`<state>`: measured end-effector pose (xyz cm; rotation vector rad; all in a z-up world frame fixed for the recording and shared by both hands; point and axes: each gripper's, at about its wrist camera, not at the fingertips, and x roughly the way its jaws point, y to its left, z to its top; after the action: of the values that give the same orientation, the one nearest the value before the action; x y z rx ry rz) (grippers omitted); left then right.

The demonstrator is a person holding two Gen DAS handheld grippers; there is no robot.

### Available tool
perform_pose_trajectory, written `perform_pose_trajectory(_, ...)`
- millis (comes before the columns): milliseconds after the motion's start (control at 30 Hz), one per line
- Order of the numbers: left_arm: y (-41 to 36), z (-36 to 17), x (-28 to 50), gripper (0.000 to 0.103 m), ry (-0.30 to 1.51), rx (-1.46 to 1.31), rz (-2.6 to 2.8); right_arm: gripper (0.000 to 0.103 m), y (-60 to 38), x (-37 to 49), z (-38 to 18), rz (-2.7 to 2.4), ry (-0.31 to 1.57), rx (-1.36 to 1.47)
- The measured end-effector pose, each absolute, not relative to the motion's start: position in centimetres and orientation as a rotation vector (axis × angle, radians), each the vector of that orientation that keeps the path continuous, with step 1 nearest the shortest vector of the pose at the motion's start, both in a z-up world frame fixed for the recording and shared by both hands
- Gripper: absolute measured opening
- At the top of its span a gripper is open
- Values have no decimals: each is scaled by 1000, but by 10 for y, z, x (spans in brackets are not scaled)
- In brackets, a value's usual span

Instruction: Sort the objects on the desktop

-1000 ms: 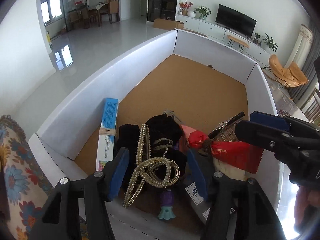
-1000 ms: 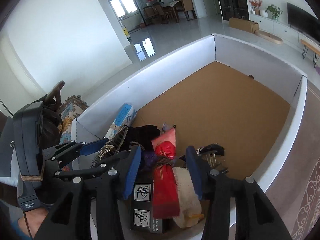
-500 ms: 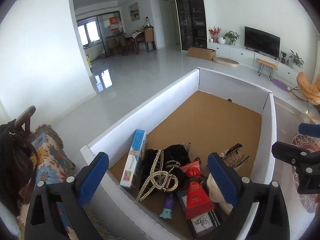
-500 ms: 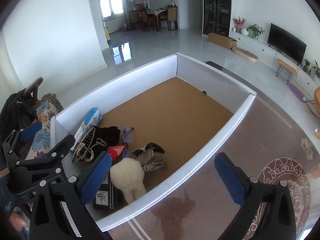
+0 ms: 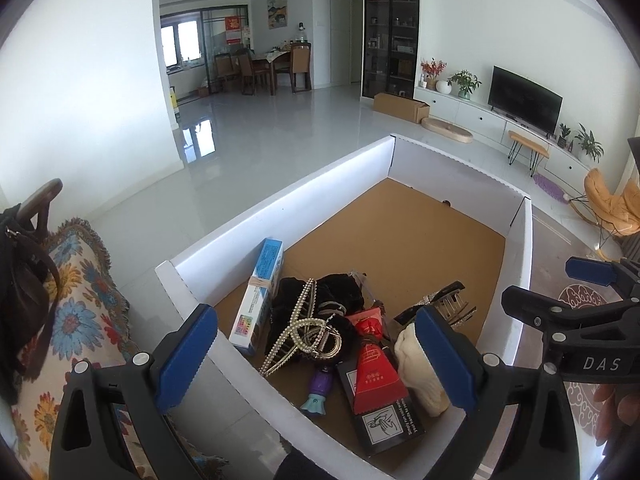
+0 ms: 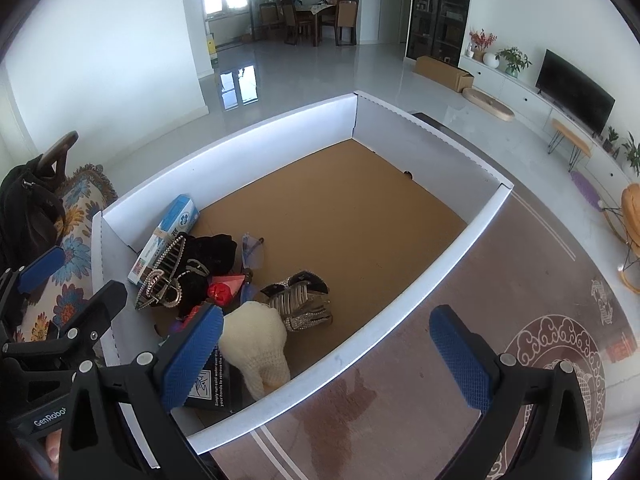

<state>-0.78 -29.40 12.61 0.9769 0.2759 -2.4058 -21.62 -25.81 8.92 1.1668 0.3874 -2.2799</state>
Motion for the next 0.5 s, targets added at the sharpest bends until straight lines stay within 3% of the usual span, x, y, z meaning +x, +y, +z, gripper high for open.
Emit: perform_pose_trajectory(500,-297,121,-8,101,280,978,-2383,103,-260,-216,79,-2265,407,1191)
